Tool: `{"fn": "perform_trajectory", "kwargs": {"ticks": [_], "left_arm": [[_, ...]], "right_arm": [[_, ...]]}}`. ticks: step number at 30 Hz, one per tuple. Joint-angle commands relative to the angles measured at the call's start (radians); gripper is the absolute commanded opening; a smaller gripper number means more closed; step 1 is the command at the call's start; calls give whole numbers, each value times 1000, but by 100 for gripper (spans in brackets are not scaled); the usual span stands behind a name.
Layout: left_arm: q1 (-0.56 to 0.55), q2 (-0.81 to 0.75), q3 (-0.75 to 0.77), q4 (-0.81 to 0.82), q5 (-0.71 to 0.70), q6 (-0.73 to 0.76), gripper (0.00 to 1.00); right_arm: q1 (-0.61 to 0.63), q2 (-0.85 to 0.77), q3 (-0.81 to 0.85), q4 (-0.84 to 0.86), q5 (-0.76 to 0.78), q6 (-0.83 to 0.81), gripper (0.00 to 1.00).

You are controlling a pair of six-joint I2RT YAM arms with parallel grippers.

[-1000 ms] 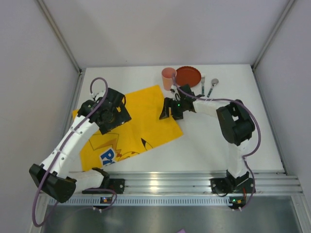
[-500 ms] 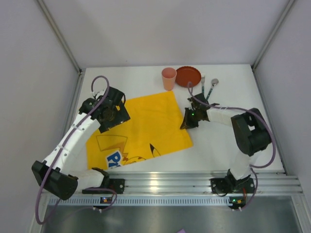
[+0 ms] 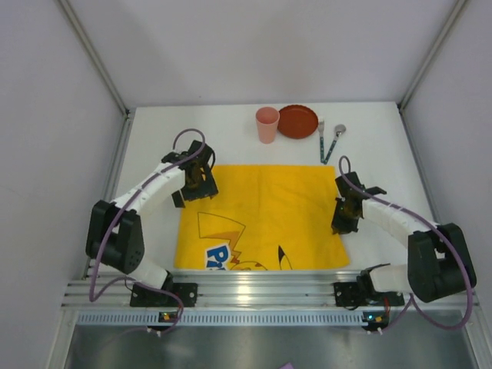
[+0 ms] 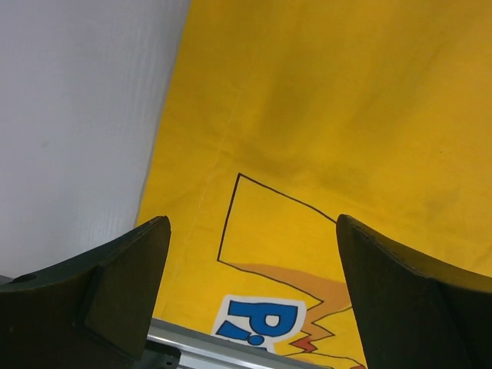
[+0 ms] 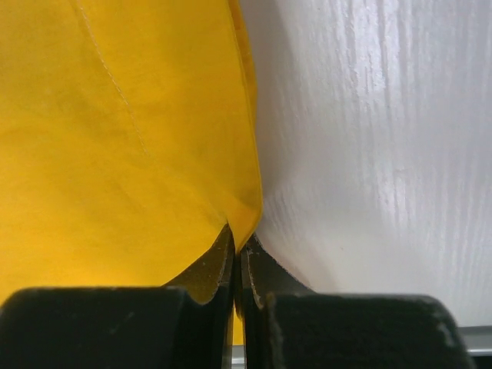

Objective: Set the dinner table for one person

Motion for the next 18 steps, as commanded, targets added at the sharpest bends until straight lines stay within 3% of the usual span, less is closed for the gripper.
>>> {"fn": "perform_trajectory", "kwargs": {"ticks": [1, 10, 18], "left_arm": [[4, 69, -40, 153, 56, 23, 94], [5, 265, -50, 233, 111, 33, 93], [11, 440, 75, 236, 111, 66, 93]], "right_arm": [[-9, -42, 9, -68, 62, 35, 0], [-58, 97, 130, -47, 76, -35, 0], [-73, 223, 226, -47, 73, -49, 0]]}}
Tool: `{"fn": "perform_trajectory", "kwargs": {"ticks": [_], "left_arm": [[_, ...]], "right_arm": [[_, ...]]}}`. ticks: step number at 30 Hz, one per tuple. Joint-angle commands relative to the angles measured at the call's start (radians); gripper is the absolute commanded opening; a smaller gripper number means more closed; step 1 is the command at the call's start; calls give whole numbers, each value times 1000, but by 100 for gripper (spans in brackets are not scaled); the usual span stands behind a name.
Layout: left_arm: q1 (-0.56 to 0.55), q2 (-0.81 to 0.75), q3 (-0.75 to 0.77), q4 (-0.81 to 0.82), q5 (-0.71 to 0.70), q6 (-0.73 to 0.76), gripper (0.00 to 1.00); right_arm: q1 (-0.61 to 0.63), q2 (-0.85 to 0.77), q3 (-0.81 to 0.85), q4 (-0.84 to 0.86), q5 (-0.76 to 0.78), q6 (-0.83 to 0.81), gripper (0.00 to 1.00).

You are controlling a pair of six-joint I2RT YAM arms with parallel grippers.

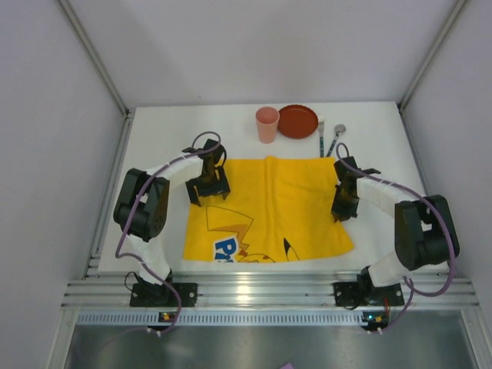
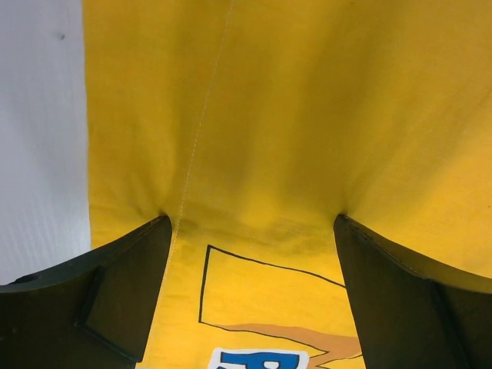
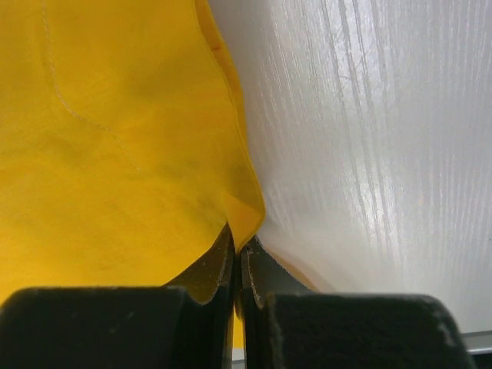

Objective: Set the dinner table for one person

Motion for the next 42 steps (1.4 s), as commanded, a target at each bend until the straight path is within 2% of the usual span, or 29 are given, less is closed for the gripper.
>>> {"fn": "perform_trajectory", "kwargs": {"ticks": [1, 6, 7, 10, 12, 15, 17, 20, 23, 24, 27, 31, 33, 34, 42], "left_arm": [[10, 98, 32, 61, -29, 21, 93], [34, 114, 75, 14, -33, 27, 92], [39, 94, 66, -6, -38, 15, 92], [42, 22, 13, -23, -44, -13, 92], [42, -13, -4, -36, -58, -21, 92], [43, -58, 23, -74, -99, -13, 92], [45, -58, 97, -123, -133, -1, 92], [46, -40, 241, -190, -148, 2, 92], [45, -6, 406, -206, -121, 11, 92], [45, 23, 502, -203, -101, 22, 93], [45, 115, 650, -169, -26, 36, 93], [45, 284, 966, -157, 69, 35, 93], [43, 365, 1040, -134, 111, 24, 93], [43, 384, 1071, -76, 176, 9, 93], [25, 470, 1054, 219, 323, -61, 93]], "right_arm": [[-22, 41, 76, -6, 16, -21, 0], [-33, 69, 114, -37, 4, -41, 1], [-36, 60, 120, -46, 4, -44, 10], [-48, 41, 137, -78, 19, -36, 29], [-52, 30, 146, -115, 16, -29, 34], [-53, 8, 162, -164, -2, -15, 36], [-53, -8, 163, -189, -10, 3, 37], [-53, -54, 162, -216, -39, 20, 44], [-52, -92, 206, -244, -59, 22, 55], [-52, -109, 240, -258, -64, 16, 64], [-52, -143, 291, -285, -70, 3, 76], [-52, -177, 337, -305, -67, -19, 78], [-53, -193, 332, -316, -59, -24, 78], [-53, -200, 320, -318, -59, -29, 78], [-56, -285, 243, -330, -41, -52, 78]]}}
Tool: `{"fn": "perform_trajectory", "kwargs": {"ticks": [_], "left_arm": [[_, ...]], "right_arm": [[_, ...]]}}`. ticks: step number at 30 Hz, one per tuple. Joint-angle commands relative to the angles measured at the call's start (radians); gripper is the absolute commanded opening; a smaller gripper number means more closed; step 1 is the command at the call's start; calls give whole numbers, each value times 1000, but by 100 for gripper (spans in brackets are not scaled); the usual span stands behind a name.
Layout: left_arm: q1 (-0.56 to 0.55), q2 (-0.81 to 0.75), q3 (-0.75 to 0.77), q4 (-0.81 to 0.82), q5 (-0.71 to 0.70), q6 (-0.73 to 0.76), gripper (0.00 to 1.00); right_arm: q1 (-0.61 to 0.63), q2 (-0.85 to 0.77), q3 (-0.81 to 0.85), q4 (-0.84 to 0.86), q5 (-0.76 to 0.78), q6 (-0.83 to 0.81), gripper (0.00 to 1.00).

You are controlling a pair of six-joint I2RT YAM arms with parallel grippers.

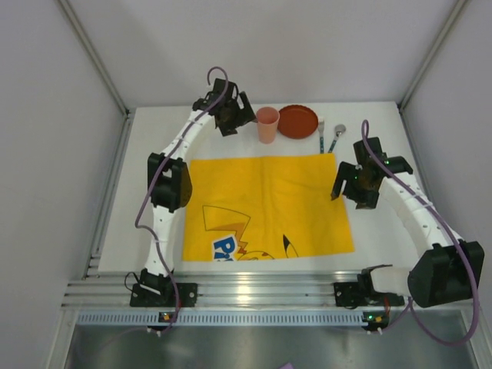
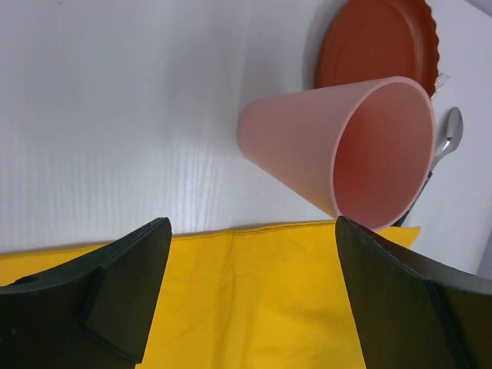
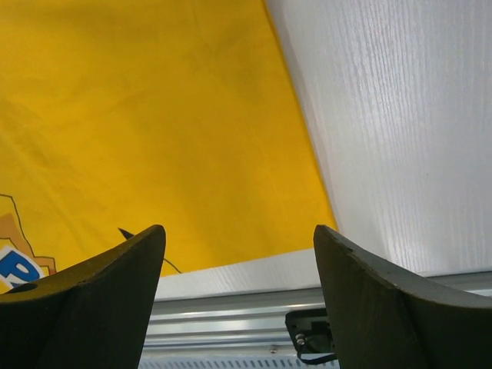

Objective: Set the dinner table for one person

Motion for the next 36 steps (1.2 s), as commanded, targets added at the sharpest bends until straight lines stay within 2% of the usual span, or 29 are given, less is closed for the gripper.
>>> {"fn": "perform_trajectory", "kwargs": {"ticks": [1, 7, 12, 15, 20, 21, 24, 25, 27, 28, 30, 33, 36], "left_arm": [[-13, -2, 19, 201, 99, -45, 93], [-35, 21, 28, 278, 97, -59, 92], [-50, 117, 115, 189, 62, -36, 85], [-79, 160, 206, 109, -22, 39, 82], [-95, 168, 207, 63, -171, 71, 73], [-95, 173, 215, 54, -188, 80, 62], [-95, 173, 220, 26, -235, 100, 45], [-95, 170, 220, 20, -243, 109, 32], [-95, 156, 220, 6, -256, 132, 21], [-95, 148, 220, 3, -260, 139, 9], [-96, 121, 215, -3, -277, 168, 0], [-101, 69, 194, -4, -298, 208, 0], [-109, -3, 157, -3, -311, 241, 0]], "right_arm": [[-19, -55, -24, -35, 27, -31, 79], [-45, -62, -35, -41, 46, -62, 79], [-68, -44, -23, -41, 43, -79, 79], [-74, -29, -14, -39, 40, -94, 79], [-86, -12, -6, -36, 35, -109, 79], [-89, -10, -4, -36, 35, -116, 79], [-94, -9, -3, -36, 34, -120, 78], [-95, -9, -6, -35, 32, -123, 79], [-96, -9, -10, -32, 26, -125, 79], [-97, -7, -9, -27, 15, -123, 79], [-97, 0, -1, -22, -1, -129, 79], [-96, 7, 32, -7, -50, -146, 80], [-96, 13, 113, 4, -112, -172, 85]]}}
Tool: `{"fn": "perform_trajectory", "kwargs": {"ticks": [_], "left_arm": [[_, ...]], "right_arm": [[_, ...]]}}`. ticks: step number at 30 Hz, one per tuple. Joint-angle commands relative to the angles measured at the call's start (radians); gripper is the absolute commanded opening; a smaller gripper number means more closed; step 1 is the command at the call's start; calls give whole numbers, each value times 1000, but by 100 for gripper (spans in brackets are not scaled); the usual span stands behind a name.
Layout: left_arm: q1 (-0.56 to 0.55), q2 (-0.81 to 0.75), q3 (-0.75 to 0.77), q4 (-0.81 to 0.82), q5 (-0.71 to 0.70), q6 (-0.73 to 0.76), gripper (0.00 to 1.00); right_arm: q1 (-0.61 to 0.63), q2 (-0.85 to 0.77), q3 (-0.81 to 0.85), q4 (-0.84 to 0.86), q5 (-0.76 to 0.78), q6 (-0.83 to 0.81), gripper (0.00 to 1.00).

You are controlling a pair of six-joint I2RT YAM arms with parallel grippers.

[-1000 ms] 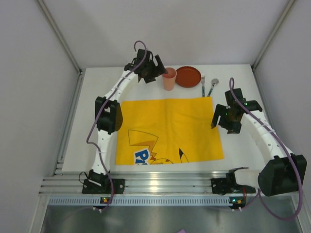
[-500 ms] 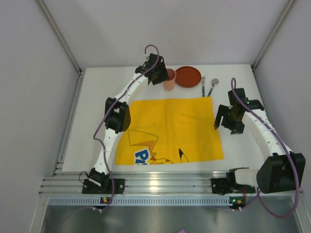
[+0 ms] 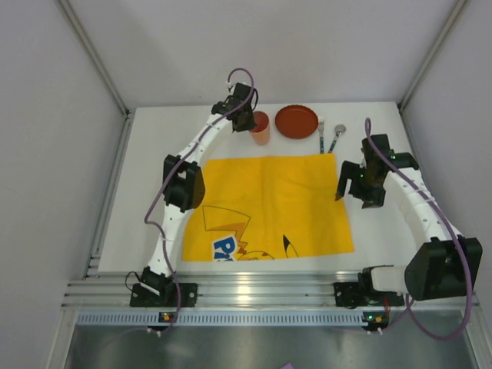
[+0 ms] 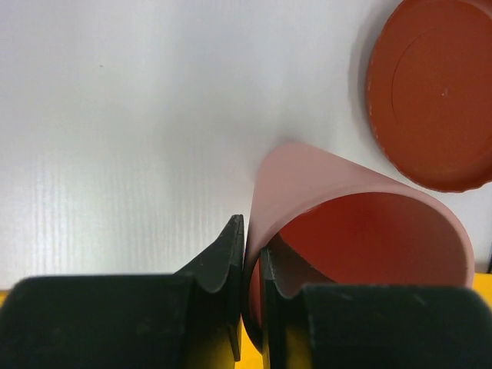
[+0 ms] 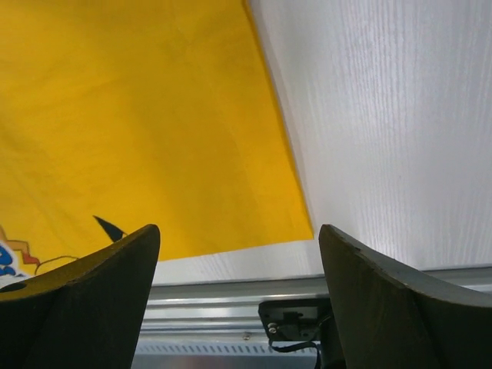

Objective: Set the dinner table for one person

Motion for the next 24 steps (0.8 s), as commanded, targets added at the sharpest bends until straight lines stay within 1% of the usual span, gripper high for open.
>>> {"fn": "perform_trajectory", "kwargs": {"ticks": [1, 5, 6, 8, 9, 11, 12, 13, 16, 19, 22, 24], "left_arm": [[-14, -170, -15, 6, -47, 75, 0], [-46, -274, -67, -10, -20, 119, 0], [-70, -288, -87, -20, -13, 133, 0], [-99, -331, -116, -54, -7, 141, 0], [-125, -351, -168, -60, -6, 132, 0], [-152, -413, -239, -59, 6, 112, 0], [-178, -437, -309, -48, 14, 92, 0], [-193, -457, -342, -41, 16, 84, 0], [-257, -515, -411, -40, -3, 73, 0], [-317, -541, -408, -76, -41, 73, 0], [-365, -569, -393, -102, -65, 69, 0], [-392, -590, -377, -116, -82, 61, 0]], "right_arm": [[-13, 4, 149, 45, -119, -46, 86], [16, 54, 328, 44, -221, -37, 88], [26, 73, 397, 50, -239, -17, 90], [53, 93, 462, 73, -291, 5, 91], [65, 113, 520, 79, -303, 23, 93], [122, 140, 577, 82, -314, 37, 95], [144, 169, 624, 79, -316, 40, 95], [192, 183, 641, 75, -310, 42, 95], [272, 219, 669, 73, -276, 49, 96], [315, 231, 658, 73, -239, 71, 96], [328, 226, 606, 70, -152, 94, 95], [329, 219, 563, 44, -111, 98, 92]]}}
